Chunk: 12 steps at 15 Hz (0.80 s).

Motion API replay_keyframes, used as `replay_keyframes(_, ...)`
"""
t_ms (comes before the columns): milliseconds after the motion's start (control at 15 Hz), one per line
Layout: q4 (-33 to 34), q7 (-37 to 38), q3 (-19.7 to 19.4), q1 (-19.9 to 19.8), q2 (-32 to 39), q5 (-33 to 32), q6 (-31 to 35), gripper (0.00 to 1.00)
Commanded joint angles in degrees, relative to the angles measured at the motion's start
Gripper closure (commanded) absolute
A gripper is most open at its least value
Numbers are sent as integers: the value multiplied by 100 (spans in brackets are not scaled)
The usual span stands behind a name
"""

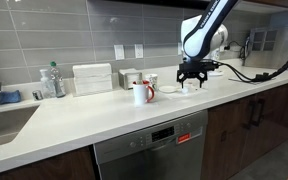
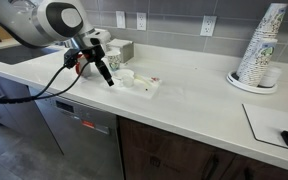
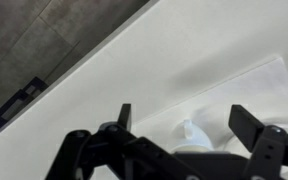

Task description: Place the teacup on the saucer

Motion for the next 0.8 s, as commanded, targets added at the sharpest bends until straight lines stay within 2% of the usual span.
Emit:
replay_keyframes(0,187,-750,-206,61,330,270,216,0)
replay_keyframes(200,345,-1121,-304,77,535,527,291,0)
replay_keyframes(600,780,-1104,-458,207,927,941,248,0)
replay_keyframes(667,834,-1079,-473,239,965,1015,186,8)
replay_keyframes(733,888,-1022,-499,281,1000,1064,139,25)
